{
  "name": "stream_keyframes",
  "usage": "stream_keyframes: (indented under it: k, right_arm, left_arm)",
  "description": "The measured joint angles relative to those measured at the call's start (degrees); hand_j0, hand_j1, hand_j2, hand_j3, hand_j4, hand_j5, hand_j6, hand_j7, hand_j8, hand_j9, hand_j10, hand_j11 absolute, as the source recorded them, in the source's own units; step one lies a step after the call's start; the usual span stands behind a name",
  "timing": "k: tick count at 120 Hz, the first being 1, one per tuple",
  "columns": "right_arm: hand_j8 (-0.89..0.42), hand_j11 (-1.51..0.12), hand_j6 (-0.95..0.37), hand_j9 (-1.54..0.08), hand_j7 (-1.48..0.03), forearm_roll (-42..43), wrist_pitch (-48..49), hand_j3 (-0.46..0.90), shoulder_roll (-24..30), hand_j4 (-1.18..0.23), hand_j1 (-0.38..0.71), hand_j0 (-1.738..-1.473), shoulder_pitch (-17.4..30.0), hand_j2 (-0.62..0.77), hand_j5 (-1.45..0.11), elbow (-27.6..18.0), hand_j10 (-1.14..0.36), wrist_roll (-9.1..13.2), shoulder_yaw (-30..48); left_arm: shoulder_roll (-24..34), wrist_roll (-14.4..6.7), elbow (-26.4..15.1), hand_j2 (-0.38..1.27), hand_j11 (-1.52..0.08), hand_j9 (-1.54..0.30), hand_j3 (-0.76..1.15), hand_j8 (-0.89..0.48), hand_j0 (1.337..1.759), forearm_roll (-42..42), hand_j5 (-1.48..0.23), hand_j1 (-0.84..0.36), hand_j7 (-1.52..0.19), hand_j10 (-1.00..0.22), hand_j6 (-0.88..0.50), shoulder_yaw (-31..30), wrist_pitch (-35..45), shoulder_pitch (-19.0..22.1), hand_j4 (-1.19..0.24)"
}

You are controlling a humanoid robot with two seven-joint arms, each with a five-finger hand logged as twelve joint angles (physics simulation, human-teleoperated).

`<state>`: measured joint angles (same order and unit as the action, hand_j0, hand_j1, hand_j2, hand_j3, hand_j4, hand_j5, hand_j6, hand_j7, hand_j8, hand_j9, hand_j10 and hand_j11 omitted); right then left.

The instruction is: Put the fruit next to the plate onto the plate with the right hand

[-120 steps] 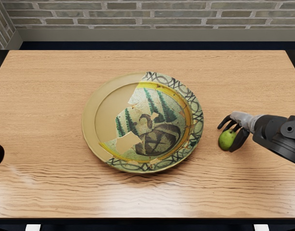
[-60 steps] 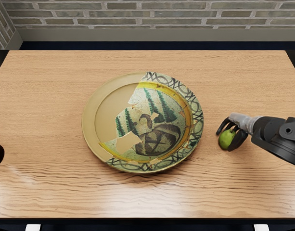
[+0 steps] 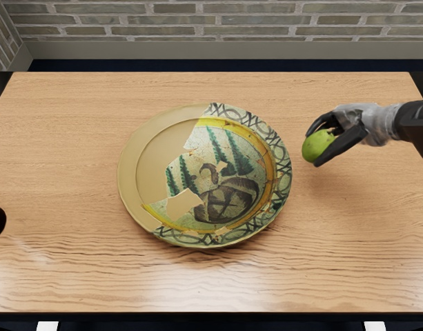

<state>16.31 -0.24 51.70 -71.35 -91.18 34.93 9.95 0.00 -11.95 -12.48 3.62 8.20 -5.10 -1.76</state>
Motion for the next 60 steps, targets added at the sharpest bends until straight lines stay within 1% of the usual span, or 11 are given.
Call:
stream_keyframes:
  k: [8,20,27,36,43,49,53,60]
  right_arm:
    - [-0.26,-1.19,-0.29,-1.20,-1.11,-1.4,1.7,0.00,-5.6,-0.60,0.27,-1.649,0.6,0.18,-1.17,1.1,-0.70,0.0,1.7]
    - [-0.25,-1.21,-0.29,-1.22,-1.12,-1.5,2.8,0.00,-17.5,-0.60,0.28,-1.651,1.1,0.24,-1.20,5.5,-0.70,0.1,3.8]
    - [-0.26,-1.21,-0.27,-1.22,-1.12,-0.9,3.0,0.00,-22.6,-0.63,0.29,-1.653,1.2,0.28,-1.21,8.3,-0.70,0.1,4.6]
    - [-0.20,-0.86,-0.21,-0.87,-0.80,1.3,3.0,0.00,-25.9,-0.45,0.11,-1.655,1.2,0.20,-0.86,11.6,-0.51,0.1,5.3]
    - [-0.15,-0.66,-0.16,-0.66,-0.61,2.2,3.7,0.00,-26.4,-0.35,0.00,-1.656,1.3,0.15,-0.65,12.2,-0.39,0.1,6.5]
    - [-0.13,-0.52,-0.13,-0.52,-0.48,1.8,8.0,0.00,-24.0,-0.27,-0.07,-1.656,1.6,0.11,-0.52,11.2,-0.31,0.1,8.1]
    - [-0.11,-0.44,-0.11,-0.45,-0.41,-0.7,14.0,0.00,-19.3,-0.24,-0.11,-1.656,3.1,0.10,-0.44,10.3,-0.26,0.1,10.5]
    - [-0.09,-0.34,-0.09,-0.34,-0.32,-6.6,23.0,0.00,-8.9,-0.18,-0.16,-1.657,7.2,0.07,-0.34,9.6,-0.20,0.1,15.3]
  left_arm:
    - [0.0,0.0,0.0,0.00,0.00,0.00,0.00,0.00,1.658,0.0,0.00,0.35,0.00,0.00,0.00,0.0,0.0,0.0,0.00]
    - [0.0,0.0,0.0,0.00,0.00,0.00,0.00,0.00,1.658,0.0,0.00,0.35,0.00,0.00,0.00,0.0,0.0,0.0,0.00]
    - [0.0,0.0,0.0,0.00,0.00,0.00,0.00,0.00,1.658,0.0,0.00,0.35,0.00,0.00,0.00,0.0,0.0,0.0,0.00]
    - [0.0,0.0,0.0,0.00,0.00,0.00,0.00,0.00,1.658,0.0,0.00,0.35,0.00,0.00,0.00,0.0,0.0,0.0,0.00]
    - [0.0,0.0,0.0,0.00,0.00,0.00,0.00,0.00,1.658,0.0,0.00,0.35,0.00,0.00,0.00,0.0,0.0,0.0,0.00]
    - [0.0,0.0,0.0,0.00,0.00,0.00,0.00,0.00,1.658,0.0,0.00,0.35,0.00,0.00,0.00,0.0,0.0,0.0,0.00]
    - [0.0,0.0,0.0,0.00,0.00,0.00,0.00,0.00,1.658,0.0,0.00,0.35,0.00,0.00,0.00,0.0,0.0,0.0,0.00]
    - [0.0,0.0,0.0,0.00,0.00,0.00,0.00,0.00,1.658,0.0,0.00,0.35,0.00,0.00,0.00,0.0,0.0,0.0,0.00]
